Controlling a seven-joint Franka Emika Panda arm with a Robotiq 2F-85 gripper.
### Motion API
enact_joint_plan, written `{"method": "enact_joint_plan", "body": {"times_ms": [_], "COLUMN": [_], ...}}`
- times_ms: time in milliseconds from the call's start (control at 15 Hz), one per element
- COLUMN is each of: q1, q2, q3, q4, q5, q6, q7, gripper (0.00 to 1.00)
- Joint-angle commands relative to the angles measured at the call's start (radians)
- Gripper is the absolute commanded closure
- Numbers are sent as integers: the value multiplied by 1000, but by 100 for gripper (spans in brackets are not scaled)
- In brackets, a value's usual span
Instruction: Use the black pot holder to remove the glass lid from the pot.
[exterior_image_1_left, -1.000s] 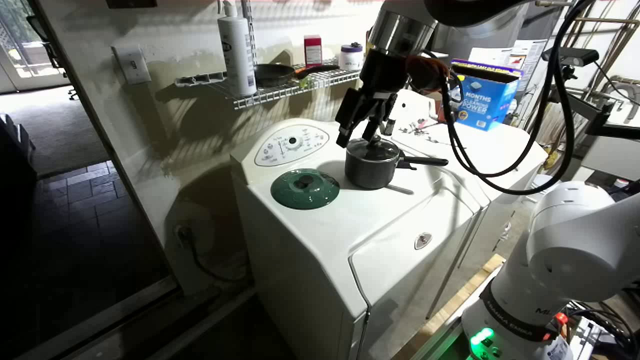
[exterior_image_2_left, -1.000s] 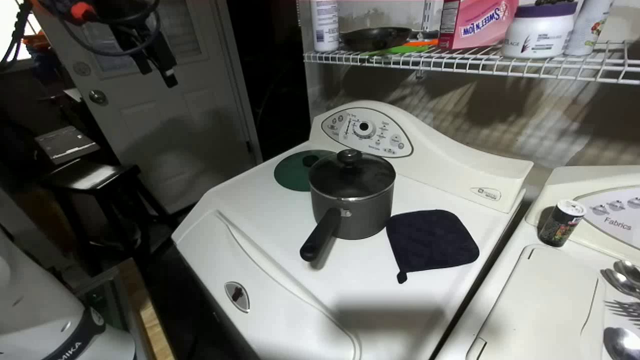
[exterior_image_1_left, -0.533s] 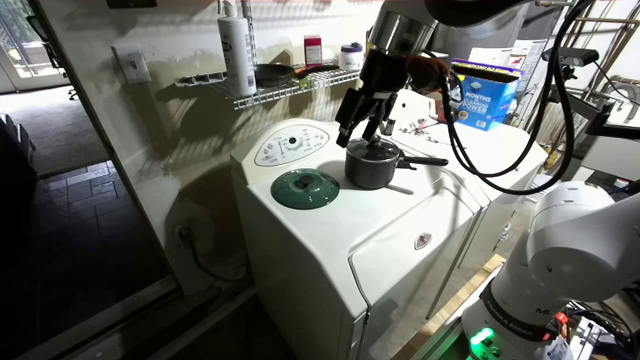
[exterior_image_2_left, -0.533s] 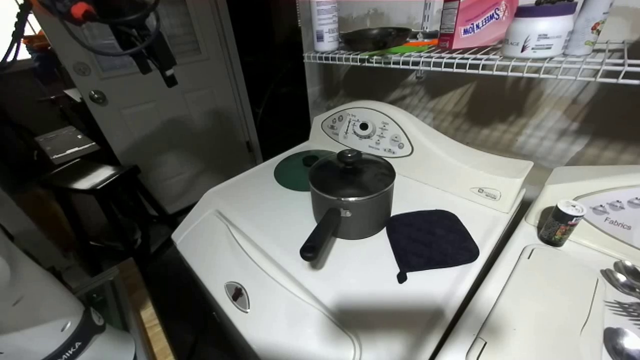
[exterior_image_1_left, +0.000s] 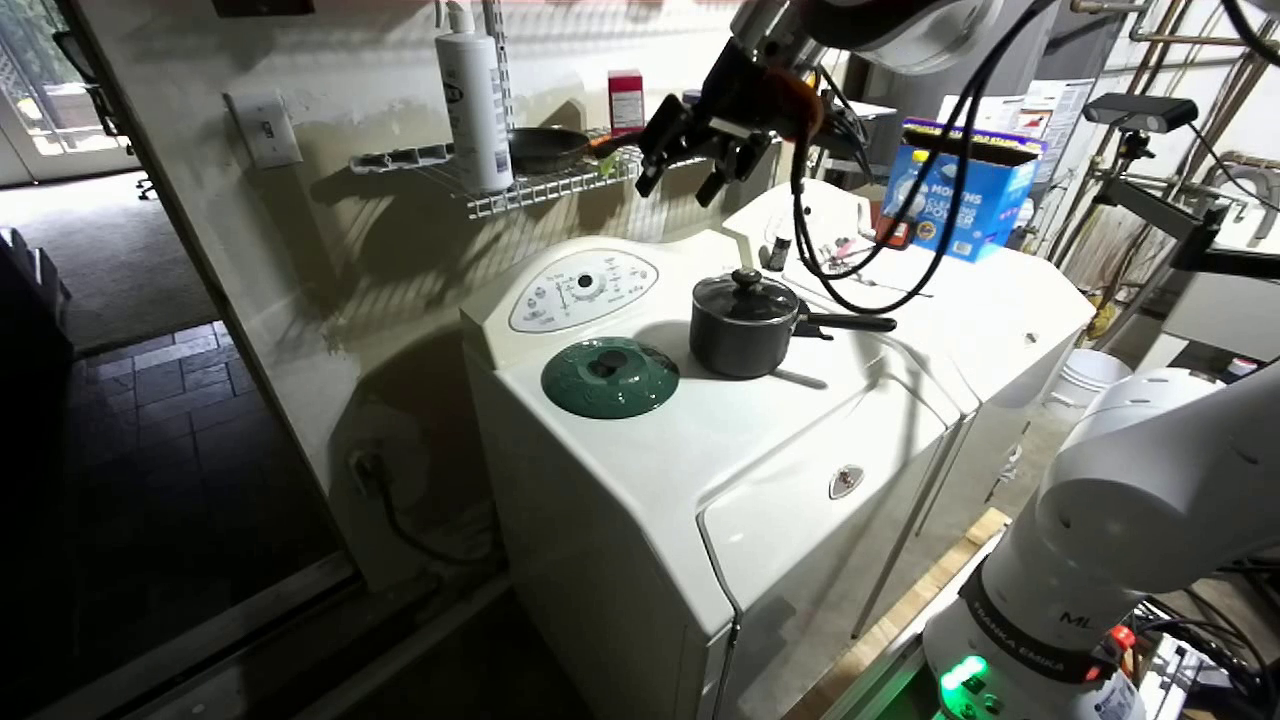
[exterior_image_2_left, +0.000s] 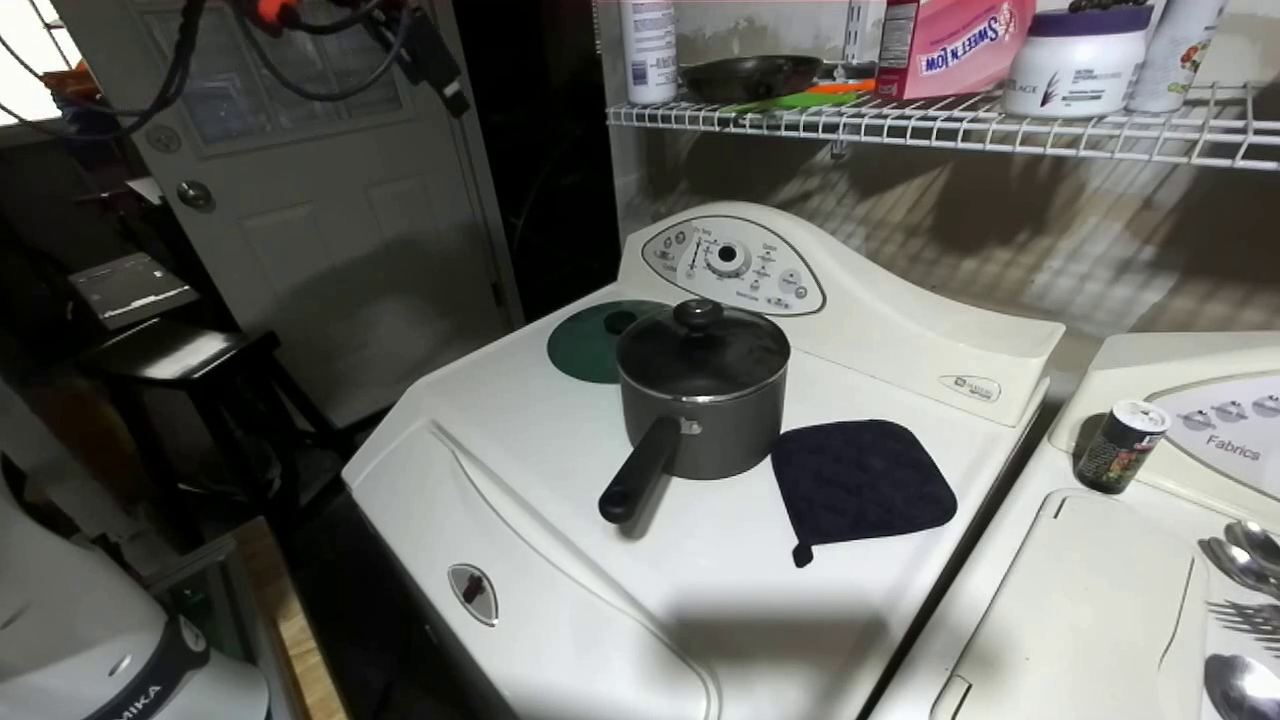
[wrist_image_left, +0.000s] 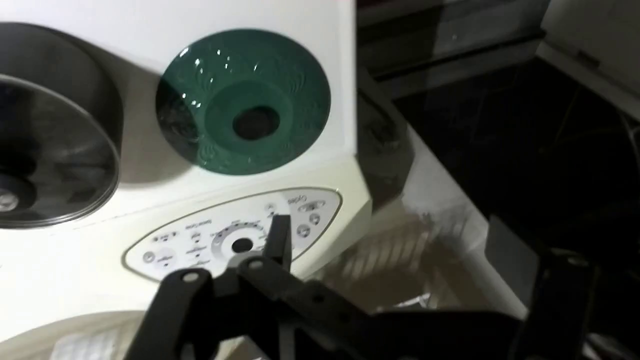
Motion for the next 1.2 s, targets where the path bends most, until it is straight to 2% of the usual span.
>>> {"method": "enact_joint_plan", "body": {"times_ms": [0, 267, 400, 667, 800, 867, 1133], "q1": [-91, -216, -280, -375, -388, -351, -357], "q2": [139, 242, 283, 351, 380, 337, 371], "q3": [-15, -32, -43, -80, -103, -123, -139], "q4": [89, 147, 181, 238, 250, 202, 223], "q5": [-45, -145, -213, -332, -358, -325, -341], "q6": [143, 249, 245, 164, 145, 180, 171], "q7": [82, 194, 264, 397, 442, 374, 406], "gripper": [0, 0, 0, 0, 0, 0, 0]}}
